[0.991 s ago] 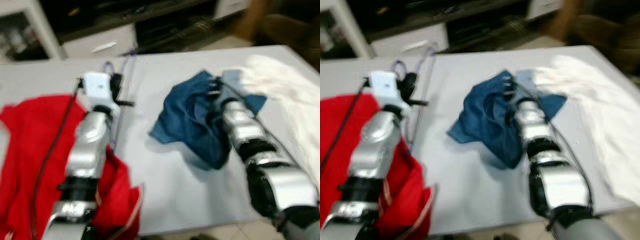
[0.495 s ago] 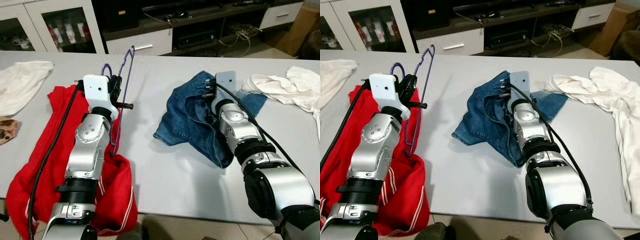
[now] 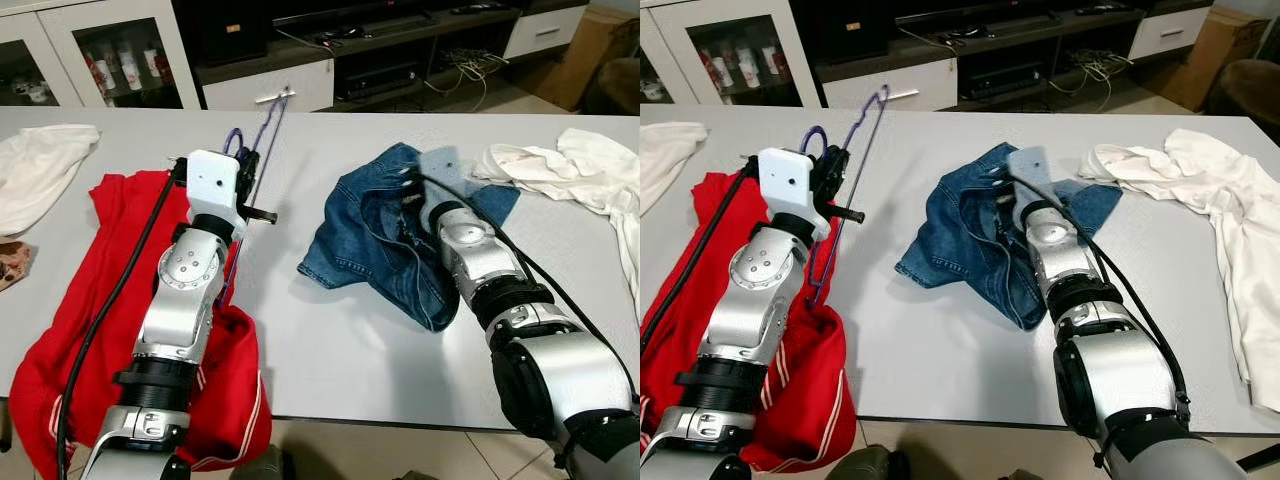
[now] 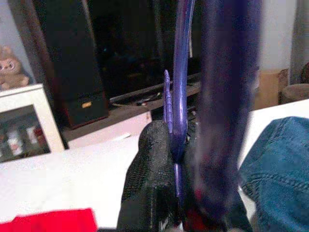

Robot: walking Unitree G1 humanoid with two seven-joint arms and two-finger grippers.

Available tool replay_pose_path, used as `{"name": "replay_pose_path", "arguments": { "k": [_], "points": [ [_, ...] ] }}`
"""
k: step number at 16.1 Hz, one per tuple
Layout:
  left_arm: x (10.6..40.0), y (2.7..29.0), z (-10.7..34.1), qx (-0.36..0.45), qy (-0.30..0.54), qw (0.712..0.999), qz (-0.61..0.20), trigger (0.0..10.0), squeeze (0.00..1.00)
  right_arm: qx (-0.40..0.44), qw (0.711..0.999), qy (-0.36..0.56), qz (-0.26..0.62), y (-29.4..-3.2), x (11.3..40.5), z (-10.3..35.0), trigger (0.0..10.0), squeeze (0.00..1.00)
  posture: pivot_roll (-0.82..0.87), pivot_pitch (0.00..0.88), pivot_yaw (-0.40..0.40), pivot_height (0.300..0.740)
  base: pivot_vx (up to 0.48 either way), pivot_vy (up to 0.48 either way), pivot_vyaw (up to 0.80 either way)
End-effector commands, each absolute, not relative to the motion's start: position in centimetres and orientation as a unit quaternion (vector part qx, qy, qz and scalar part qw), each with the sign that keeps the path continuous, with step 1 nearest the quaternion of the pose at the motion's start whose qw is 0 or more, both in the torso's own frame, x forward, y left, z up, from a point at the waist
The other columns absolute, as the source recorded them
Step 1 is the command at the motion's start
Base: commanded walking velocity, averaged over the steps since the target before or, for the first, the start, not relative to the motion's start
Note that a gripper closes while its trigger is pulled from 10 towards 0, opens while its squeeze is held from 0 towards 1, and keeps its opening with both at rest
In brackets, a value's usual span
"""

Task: Hang hanger

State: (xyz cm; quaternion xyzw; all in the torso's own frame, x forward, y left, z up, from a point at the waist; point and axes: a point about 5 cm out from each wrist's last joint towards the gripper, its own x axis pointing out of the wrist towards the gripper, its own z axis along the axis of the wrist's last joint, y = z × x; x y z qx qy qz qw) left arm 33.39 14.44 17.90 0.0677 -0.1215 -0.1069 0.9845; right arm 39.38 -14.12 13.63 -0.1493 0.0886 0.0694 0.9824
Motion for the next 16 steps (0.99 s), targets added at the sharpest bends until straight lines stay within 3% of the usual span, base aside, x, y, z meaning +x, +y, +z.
{"name": "replay_pose_path", "arguments": {
  "k": [1, 2, 3, 4, 5, 6, 8, 9, 10, 14, 15, 16],
  "points": [
    [33.2, 14.3, 19.0, 0.077, -0.151, 0.979, -0.117, 10.0, 0.0, -0.184, 0.971, 0.11, 0.105, -13.5, 39.3, 13.3, 10.0, 1.0, 0.02, 0.0, 0.05, 0.736, 0.0, 0.0, 0.0],
    [33.2, 14.2, 19.2, 0.077, -0.155, 0.978, -0.12, 10.0, 0.0, -0.197, 0.966, 0.115, 0.121, -13.2, 39.3, 13.2, 10.0, 1.0, 0.02, 0.0, 0.05, 0.736, 0.0, 0.0, 0.0],
    [33.1, 13.9, 19.5, 0.087, -0.165, 0.973, -0.135, 10.0, 0.0, -0.23, 0.951, 0.124, 0.166, -12.7, 39.2, 13.1, 10.0, 0.81, 0.02, 0.0, 0.05, 0.736, 0.0, 0.0, 0.0],
    [32.9, 13.7, 19.6, 0.103, -0.172, 0.968, -0.153, 10.0, 0.0, -0.258, 0.934, 0.13, 0.208, -12.5, 39.0, 13.0, 10.0, 0.69, 0.01, 0.0, 0.05, 0.736, 0.0, 0.0, 0.0],
    [32.9, 13.6, 19.7, 0.106, -0.173, 0.967, -0.157, 10.0, 0.0, -0.263, 0.931, 0.132, 0.217, -12.4, 39.0, 13.0, 10.0, 0.69, 0.01, 0.0, 0.05, 0.736, 0.0, 0.0, 0.0],
    [32.6, 13.4, 19.7, 0.151, -0.18, 0.953, -0.193, 10.0, 0.0, -0.301, 0.921, 0.103, 0.225, -13.1, 39.2, 14.1, 10.0, 0.0, 0.01, 0.0, 0.05, 0.736, 0.0, 0.0, 0.0],
    [32.4, 13.4, 19.9, 0.191, -0.185, 0.938, -0.222, 10.0, 0.0, -0.327, 0.915, 0.066, 0.225, -13.8, 39.5, 15.5, 10.0, 0.0, 0.01, 0.0, 0.051, 0.736, 0.0, 0.0, 0.0],
    [32.4, 13.7, 20.1, 0.213, -0.187, 0.93, -0.235, 10.0, 0.0, -0.331, 0.915, 0.048, 0.228, -14.3, 39.7, 16.6, 10.0, 0.8, 0.01, 0.0, 0.053, 0.736, 0.0, 0.0, 0.0],
    [32.4, 13.8, 20.3, 0.224, -0.187, 0.926, -0.241, 10.0, 0.0, -0.328, 0.913, 0.046, 0.239, -14.4, 39.7, 16.9, 10.0, 1.0, 0.01, 0.0, 0.053, 0.736, 0.0, 0.0, 0.0],
    [32.4, 14.2, 20.9, 0.264, -0.19, 0.908, -0.262, 10.0, 0.0, -0.315, 0.897, 0.062, 0.303, -14.4, 39.6, 17.7, 10.0, 0.97, 0.01, 0.0, 0.056, 0.736, 0.0, 0.0, 0.0],
    [32.4, 14.3, 21.0, 0.27, -0.192, 0.906, -0.265, 10.0, 0.0, -0.291, 0.902, 0.063, 0.312, -14.4, 39.7, 18.3, 10.0, 0.36, 0.01, 0.0, 0.056, 0.736, 0.0, 0.0, 0.0],
    [32.4, 14.5, 21.3, 0.273, -0.196, 0.904, -0.265, 10.0, 0.0, -0.224, 0.919, 0.068, 0.318, -14.6, 40.0, 19.4, 10.0, 0.0, 0.01, 0.0, 0.057, 0.736, 0.0, 0.0, 0.0]
  ]
}}
